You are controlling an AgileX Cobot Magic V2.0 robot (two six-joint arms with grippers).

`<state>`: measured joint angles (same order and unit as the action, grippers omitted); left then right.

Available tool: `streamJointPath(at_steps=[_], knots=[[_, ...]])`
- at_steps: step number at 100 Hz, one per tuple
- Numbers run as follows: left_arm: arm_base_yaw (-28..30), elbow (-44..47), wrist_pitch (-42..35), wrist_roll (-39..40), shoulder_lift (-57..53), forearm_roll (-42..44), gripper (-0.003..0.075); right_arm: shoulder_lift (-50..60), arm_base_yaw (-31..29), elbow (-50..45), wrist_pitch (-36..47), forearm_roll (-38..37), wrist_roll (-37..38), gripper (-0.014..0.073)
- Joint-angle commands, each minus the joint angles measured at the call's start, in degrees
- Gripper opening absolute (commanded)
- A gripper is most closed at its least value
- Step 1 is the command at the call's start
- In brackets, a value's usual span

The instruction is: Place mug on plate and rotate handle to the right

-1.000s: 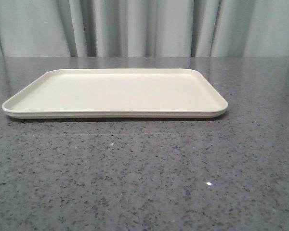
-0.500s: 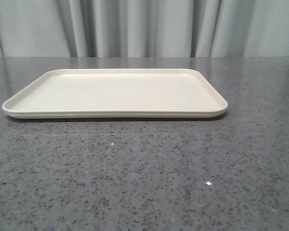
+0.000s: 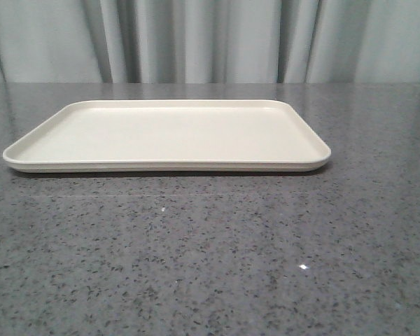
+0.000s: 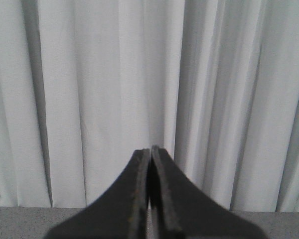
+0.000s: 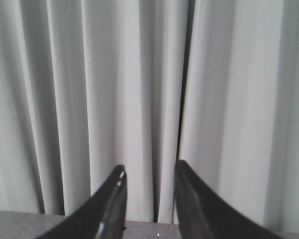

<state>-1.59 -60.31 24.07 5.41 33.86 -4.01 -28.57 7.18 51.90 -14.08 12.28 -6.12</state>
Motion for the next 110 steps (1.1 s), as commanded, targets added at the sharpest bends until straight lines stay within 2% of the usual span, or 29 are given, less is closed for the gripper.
streamJointPath(at_steps=[1,13,34,47,61,71,92,110], knots=[[0.08,-4.34,-1.59,-1.01,2.52,0.05,-0.0017,-0.96,0.02,1.99,4.24,-0.42,-0.66,0.0327],[0.08,-6.71,0.16,-1.01,3.73,0.05,0.002,-0.96,0.02,1.99,4.81,-0.53,-1.27,0.0346],[0.08,-8.82,1.95,-1.01,5.05,0.05,0.0229,-0.9,0.02,1.99,6.5,-0.57,-1.96,0.0346],[0.08,-8.89,1.95,-1.01,5.05,0.05,0.0309,-0.86,0.02,1.99,6.68,-0.85,-2.91,0.0346],[0.08,-8.91,3.14,-1.01,5.05,0.05,0.0321,-0.86,0.02,2.01,5.61,-0.87,-2.91,0.0347],[0.08,-9.17,3.29,-1.01,5.05,0.05,0.0321,-0.93,0.02,2.4,5.33,-2.43,-3.02,0.0384],[0.08,-14.92,10.74,-1.01,7.79,2.58,0.0321,-3.55,0.02,6.15,4.61,-5.25,-3.02,0.0485],[0.08,-21.77,17.5,-1.01,11.12,6.3,0.0329,-5.52,0.02,8.31,4.17,-5.36,-3.02,0.05]])
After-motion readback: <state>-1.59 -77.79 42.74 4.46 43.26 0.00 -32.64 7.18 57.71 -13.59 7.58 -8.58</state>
